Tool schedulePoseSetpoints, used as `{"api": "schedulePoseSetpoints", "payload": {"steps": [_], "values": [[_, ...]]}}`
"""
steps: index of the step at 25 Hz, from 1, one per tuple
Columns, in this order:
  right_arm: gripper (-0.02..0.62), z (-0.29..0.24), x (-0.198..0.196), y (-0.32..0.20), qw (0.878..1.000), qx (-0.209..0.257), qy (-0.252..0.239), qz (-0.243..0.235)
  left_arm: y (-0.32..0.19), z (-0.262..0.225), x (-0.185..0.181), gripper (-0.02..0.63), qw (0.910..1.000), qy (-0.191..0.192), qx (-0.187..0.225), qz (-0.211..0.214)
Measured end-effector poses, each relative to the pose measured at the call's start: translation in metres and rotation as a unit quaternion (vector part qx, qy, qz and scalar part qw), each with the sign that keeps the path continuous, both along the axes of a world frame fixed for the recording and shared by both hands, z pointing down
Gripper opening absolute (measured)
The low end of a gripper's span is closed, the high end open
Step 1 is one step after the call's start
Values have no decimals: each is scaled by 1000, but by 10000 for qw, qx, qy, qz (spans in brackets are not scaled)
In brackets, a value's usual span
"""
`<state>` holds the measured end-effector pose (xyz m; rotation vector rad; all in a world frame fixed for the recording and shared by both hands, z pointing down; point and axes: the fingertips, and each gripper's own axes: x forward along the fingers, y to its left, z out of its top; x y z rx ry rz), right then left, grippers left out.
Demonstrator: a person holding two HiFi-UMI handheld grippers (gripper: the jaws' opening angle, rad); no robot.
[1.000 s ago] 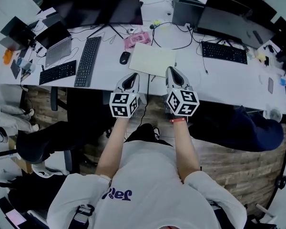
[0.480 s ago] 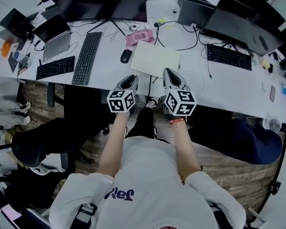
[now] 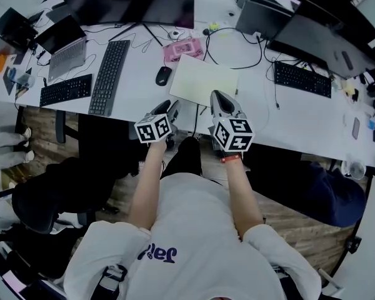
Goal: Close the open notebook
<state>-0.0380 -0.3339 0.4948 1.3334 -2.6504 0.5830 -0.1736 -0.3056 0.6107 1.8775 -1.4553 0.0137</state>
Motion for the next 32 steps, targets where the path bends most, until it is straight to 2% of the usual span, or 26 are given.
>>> {"api": "schedulePoseSetpoints", "payload": {"steps": [17,24,29,32], "values": [[15,26,-16,-59,9995,-316,39,-33,-53,46,-27,183,9954,707,-510,-401],[15,34,-3,-70,9990,-434,80,117,-66,60,-25,183,9932,793,-711,-467],[15,36,12,-76,9985,-476,66,262,-71,66,-25,179,9933,677,-788,-512],[15,38,19,-76,9983,-490,38,313,-70,67,-23,136,9940,590,-775,-500]]}}
